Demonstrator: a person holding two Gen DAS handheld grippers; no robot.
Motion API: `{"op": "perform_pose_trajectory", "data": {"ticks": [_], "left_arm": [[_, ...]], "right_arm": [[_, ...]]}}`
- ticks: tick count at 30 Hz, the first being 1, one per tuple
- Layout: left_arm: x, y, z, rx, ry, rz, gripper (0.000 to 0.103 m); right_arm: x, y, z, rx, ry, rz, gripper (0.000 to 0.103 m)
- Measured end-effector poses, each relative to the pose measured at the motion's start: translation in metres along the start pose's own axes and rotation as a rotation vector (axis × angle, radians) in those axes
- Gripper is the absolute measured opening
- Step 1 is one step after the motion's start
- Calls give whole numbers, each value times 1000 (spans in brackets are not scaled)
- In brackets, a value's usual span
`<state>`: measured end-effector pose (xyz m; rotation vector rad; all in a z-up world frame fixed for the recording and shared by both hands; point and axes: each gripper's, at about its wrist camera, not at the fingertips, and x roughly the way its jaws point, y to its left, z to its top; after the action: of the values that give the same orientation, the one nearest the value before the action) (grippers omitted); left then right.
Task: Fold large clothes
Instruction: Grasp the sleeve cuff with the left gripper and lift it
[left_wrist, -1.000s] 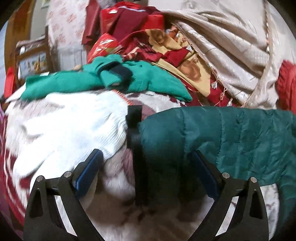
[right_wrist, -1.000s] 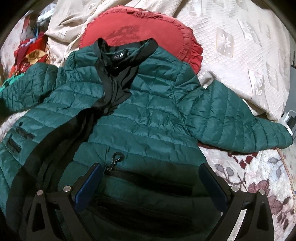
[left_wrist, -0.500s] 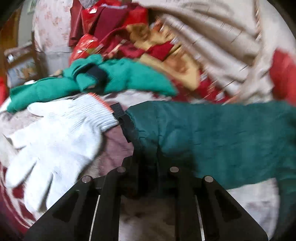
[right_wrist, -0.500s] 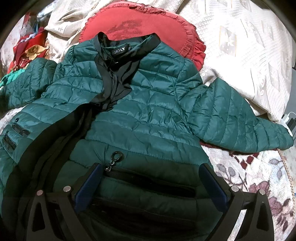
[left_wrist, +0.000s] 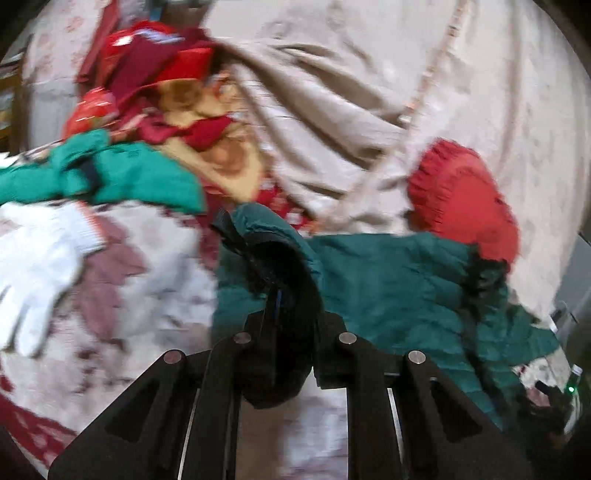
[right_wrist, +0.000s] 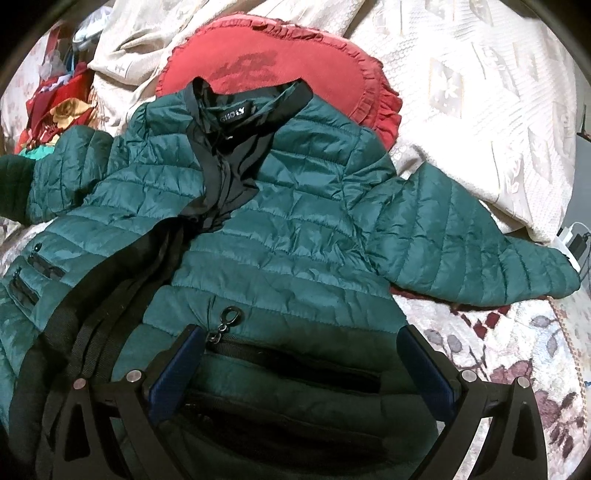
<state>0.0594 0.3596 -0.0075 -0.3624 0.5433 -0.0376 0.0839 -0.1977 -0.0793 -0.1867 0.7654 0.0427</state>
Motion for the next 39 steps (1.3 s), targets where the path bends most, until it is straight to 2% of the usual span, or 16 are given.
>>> {"op": "perform_pose_trajectory", "data": {"ticks": [3,9,12,17,22,30,34,39], "left_arm": [[9,-37,-2,19,3,-42,13],[31,-128,6,51,13,-194,13],[39,-181,11,78,16,-290,13],[61,-266,16,101,41,-466,13],[101,-341,-6,129,113,-583,13],[164,-404,-66,129,251,-671,13],[192,-419,-88,155,296,-675,13],[219,-423,-98,161,335,-655,13]], "right_arm": [[-3,-4,0,15,-7,-9,103],[-13,-20,-2,66,-28,-69,103],[-10,-34,-4,114,-1,-122,103],[0,-56,-9,222,56,-131,103],[7,-56,-12,234,83,-124,103],[16,-68,-18,315,128,-105,103],[22,-74,-21,353,159,-104,103],[28,-82,-23,401,179,-96,103]]}}
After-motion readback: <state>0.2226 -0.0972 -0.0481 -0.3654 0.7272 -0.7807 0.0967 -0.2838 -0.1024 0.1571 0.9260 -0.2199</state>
